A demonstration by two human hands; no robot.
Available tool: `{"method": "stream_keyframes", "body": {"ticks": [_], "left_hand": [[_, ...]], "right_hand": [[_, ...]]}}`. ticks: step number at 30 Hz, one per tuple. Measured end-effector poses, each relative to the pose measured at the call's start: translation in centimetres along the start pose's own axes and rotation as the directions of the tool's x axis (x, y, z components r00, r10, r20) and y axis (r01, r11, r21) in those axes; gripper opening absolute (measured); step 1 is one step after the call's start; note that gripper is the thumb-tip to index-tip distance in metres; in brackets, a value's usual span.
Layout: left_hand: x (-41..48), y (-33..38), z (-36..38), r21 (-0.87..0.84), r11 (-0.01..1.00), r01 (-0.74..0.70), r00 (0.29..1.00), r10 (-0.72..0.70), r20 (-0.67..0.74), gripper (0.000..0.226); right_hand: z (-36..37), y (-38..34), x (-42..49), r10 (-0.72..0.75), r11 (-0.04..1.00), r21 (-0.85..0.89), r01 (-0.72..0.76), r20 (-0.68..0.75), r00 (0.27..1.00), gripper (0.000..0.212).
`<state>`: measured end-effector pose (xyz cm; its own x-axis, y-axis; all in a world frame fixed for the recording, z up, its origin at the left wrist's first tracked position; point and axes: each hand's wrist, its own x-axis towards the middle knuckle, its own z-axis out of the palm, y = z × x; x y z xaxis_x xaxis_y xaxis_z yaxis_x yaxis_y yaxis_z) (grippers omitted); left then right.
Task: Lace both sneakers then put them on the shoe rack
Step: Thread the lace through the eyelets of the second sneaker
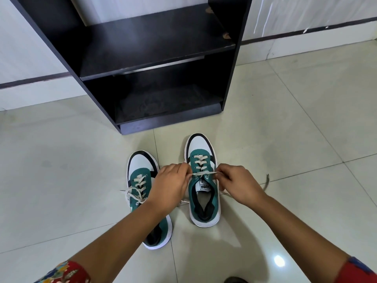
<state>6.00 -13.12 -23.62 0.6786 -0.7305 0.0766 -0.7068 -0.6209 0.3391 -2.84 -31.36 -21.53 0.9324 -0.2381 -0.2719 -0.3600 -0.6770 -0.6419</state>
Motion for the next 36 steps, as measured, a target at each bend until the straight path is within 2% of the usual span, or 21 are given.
{"method": "stream_keyframes", "body": {"ticks": [3, 5, 9, 11, 14, 17, 20, 23, 26, 31, 34, 36], "left_hand": [[-0.4, -0.2, -0.2, 0.031, 1.000, 0.000, 1.000, 0.000, -0.026, 0.023], [-0.4, -0.2, -0.2, 0.047, 0.998, -0.032, 0.999, 0.034, -0.041, 0.029], [0.1, 0.1, -0.3, 0.049, 0.998, -0.042, 0.996, 0.046, -0.072, 0.025], [0.0, -0.3, -0.4, 0.075, 0.997, -0.033, 0.996, 0.038, -0.075, 0.023], [-0.4, -1.2, -0.5, 0.104, 0.995, 0.000, 0.997, 0.009, -0.078, 0.026], [-0.7, -1.7, -0.3, 0.147, 0.989, 0.006, 0.999, 0.001, -0.052, 0.024], [-1.0, -2.0, -0.2, 0.194, 0.980, 0.032, 0.999, -0.031, -0.010, 0.022], [-1.3, -2.1, 0.1, 0.234, 0.972, 0.027, 0.999, -0.031, 0.013, 0.014], [-1.1, -2.1, 0.1, 0.222, 0.974, 0.037, 0.998, -0.049, 0.046, 0.009], [-1.0, -1.5, -0.2, 0.193, 0.978, 0.074, 0.990, -0.096, 0.107, 0.007], [-0.4, -1.0, -0.9, 0.101, 0.985, 0.139, 0.957, -0.160, 0.244, 0.017], [0.2, -0.6, -1.4, 0.037, 0.986, 0.161, 0.930, -0.164, 0.329, 0.023]], "right_hand": [[-0.3, 0.2, -0.1, 0.023, 0.999, -0.041, -0.020, 0.070, 0.997, 0.019], [-0.2, -0.2, -0.1, -0.003, 0.996, -0.085, 0.009, 0.069, 0.998, 0.019], [0.0, -1.4, 0.4, -0.054, 0.976, -0.210, 0.060, 0.032, 0.998, 0.024], [-0.4, -1.2, 0.4, -0.035, 0.972, -0.230, 0.048, 0.058, 0.998, 0.025], [-1.0, -0.4, 0.1, 0.078, 0.995, -0.076, -0.067, 0.142, 0.987, 0.028], [-0.4, 0.5, -0.1, 0.153, 0.973, 0.147, -0.177, 0.159, 0.975, 0.034], [0.6, 1.2, -0.2, 0.216, 0.879, 0.390, -0.275, 0.189, 0.958, 0.035], [1.0, 1.8, -0.3, 0.228, 0.793, 0.525, -0.309, 0.214, 0.950, 0.037], [1.1, 2.3, -0.2, 0.229, 0.740, 0.585, -0.333, 0.246, 0.942, 0.038], [1.3, 2.9, -0.3, 0.226, 0.719, 0.600, -0.351, 0.276, 0.934, 0.039], [1.0, 2.8, -0.1, 0.214, 0.763, 0.539, -0.356, 0.309, 0.927, 0.036], [0.4, 2.6, 0.2, 0.170, 0.817, 0.462, -0.346, 0.380, 0.909, 0.032]]}}
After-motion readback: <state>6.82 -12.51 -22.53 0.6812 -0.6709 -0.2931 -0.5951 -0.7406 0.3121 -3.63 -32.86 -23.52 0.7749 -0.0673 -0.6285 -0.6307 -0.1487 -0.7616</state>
